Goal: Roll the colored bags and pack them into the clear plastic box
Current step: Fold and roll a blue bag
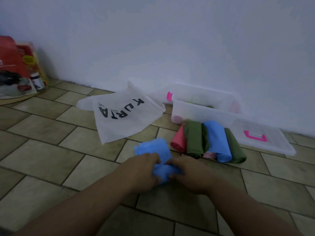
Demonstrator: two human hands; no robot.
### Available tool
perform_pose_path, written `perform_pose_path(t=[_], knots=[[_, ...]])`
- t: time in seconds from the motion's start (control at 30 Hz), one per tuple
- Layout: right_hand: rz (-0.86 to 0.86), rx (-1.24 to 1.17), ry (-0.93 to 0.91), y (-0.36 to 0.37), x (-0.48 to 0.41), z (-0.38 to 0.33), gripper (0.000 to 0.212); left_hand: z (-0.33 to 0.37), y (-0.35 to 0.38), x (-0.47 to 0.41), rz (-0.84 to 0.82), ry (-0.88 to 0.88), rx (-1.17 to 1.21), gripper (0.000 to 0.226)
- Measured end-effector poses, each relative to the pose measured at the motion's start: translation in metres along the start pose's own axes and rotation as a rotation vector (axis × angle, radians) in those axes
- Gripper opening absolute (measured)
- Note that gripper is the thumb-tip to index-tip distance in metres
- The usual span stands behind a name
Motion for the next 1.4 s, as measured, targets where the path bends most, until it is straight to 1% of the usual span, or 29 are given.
perform_pose_path(t=[0.07, 0.1, 0.2, 0.27, 0.3, 0.4, 0.43, 0.53, 0.6, 0.63, 0.67, 0.7, 0.73, 0.77, 0.8, 0.83, 0.87, 0.9, 0.93, 0.97, 1.03, 1.13, 1.2, 1.23, 1.3, 1.33, 1.37, 1.4], knots=[[-0.012, 0.029, 0.001, -0.001, -0.001, -0.002, 0.043, 0.002, 0.0, 0.005, 0.046, 0.055, -0.096, 0.054], [0.003, 0.051, -0.014, 0.0, 0.0, -0.004, 0.044, 0.003, 0.0, 0.006, 0.033, 0.053, -0.11, 0.052], [0.084, 0.08, -0.112, 0.003, 0.008, -0.01, 0.045, 0.004, -0.002, 0.002, -0.095, 0.008, -0.102, 0.042], [0.077, 0.088, -0.13, 0.004, 0.012, -0.014, 0.043, 0.004, -0.003, 0.002, -0.163, 0.011, -0.119, 0.039], [0.072, 0.098, -0.117, 0.004, 0.012, -0.015, 0.043, 0.004, -0.004, 0.003, -0.149, 0.022, -0.135, 0.043], [0.03, 0.177, -0.042, 0.002, 0.007, -0.015, 0.044, 0.002, 0.003, 0.009, 0.001, 0.044, -0.162, 0.067], [0.027, 0.195, -0.039, 0.003, 0.006, -0.015, 0.045, 0.002, 0.005, 0.01, 0.03, 0.039, -0.154, 0.068], [0.107, 0.183, -0.13, 0.008, 0.012, -0.019, 0.051, -0.002, 0.003, 0.006, 0.051, -0.003, -0.147, 0.051], [0.124, 0.2, -0.18, 0.013, 0.014, -0.023, 0.052, -0.004, -0.002, 0.003, 0.052, -0.005, -0.212, 0.045], [0.134, 0.226, -0.164, 0.014, 0.013, -0.024, 0.05, -0.005, -0.002, 0.004, 0.075, -0.009, -0.237, 0.045], [0.155, 0.252, -0.124, 0.014, 0.01, -0.024, 0.047, -0.004, -0.002, 0.005, 0.137, -0.028, -0.219, 0.045], [0.181, 0.265, -0.074, 0.013, 0.007, -0.025, 0.044, -0.003, -0.001, 0.007, 0.225, -0.07, -0.155, 0.047], [0.199, 0.26, -0.012, 0.011, 0.004, -0.026, 0.04, 0.0, 0.0, 0.011, 0.327, -0.128, -0.038, 0.051], [0.195, 0.24, 0.061, 0.009, 0.0, -0.027, 0.038, 0.003, 0.003, 0.015, 0.401, -0.196, 0.132, 0.059], [0.167, 0.198, 0.142, 0.008, -0.004, -0.028, 0.038, 0.006, 0.006, 0.017, 0.408, -0.275, 0.352, 0.068], [0.128, 0.128, 0.232, 0.006, -0.007, -0.029, 0.039, 0.01, 0.008, 0.018, 0.333, -0.366, 0.624, 0.076], [0.103, 0.039, 0.322, 0.004, -0.009, -0.03, 0.041, 0.017, 0.01, 0.018, 0.202, -0.447, 0.919, 0.08], [0.094, -0.054, 0.394, 0.002, -0.009, -0.031, 0.04, 0.026, 0.012, 0.017, 0.072, -0.498, 1.176, 0.079], [0.09, -0.117, 0.436, 0.001, -0.009, -0.033, 0.037, 0.032, 0.016, 0.015, -0.007, -0.544, 1.332, 0.075], [0.073, -0.129, 0.443, 0.0, -0.009, -0.035, 0.035, 0.036, 0.02, 0.011, -0.02, -0.574, 1.373, 0.067], [0.046, -0.183, 0.445, 0.002, -0.006, -0.038, 0.033, 0.041, 0.022, 0.004, 0.028, -0.619, 1.366, 0.057], [0.06, -0.539, 0.489, 0.014, 0.004, -0.036, 0.028, 0.041, 0.02, -0.002, 0.086, -0.669, 1.417, 0.048], [0.118, -0.718, 0.478, 0.021, 0.011, -0.034, 0.021, 0.037, 0.022, -0.004, 0.097, -0.669, 1.506, 0.045], [0.158, -0.803, 0.486, 0.024, 0.013, -0.031, 0.022, 0.036, 0.024, -0.005, 0.083, -0.654, 1.556, 0.044], [0.213, -0.989, 0.511, 0.023, 0.017, -0.027, 0.04, 0.037, 0.025, -0.008, 0.037, -0.604, 1.66, 0.043], [0.202, -1.086, 0.513, 0.022, 0.017, -0.024, 0.05, 0.039, 0.025, -0.009, 0.022, -0.58, 1.677, 0.044], [0.174, -1.171, 0.506, 0.02, 0.016, -0.021, 0.054, 0.041, 0.024, -0.012, 0.025, -0.565, 1.651, 0.047], [0.15, -1.233, 0.491, 0.019, 0.015, -0.018, 0.052, 0.042, 0.022, -0.017, 0.044, -0.552, 1.591, 0.053]])
Point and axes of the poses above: each hand's wrist, its own x-axis away from the middle knuckle, its own y-axis out of the palm, z = x × y, the point moved 1 cm from there along -x, towards the middle knuckle, and after that the axes turned 8 degrees about -x, right-handed, at the moved point
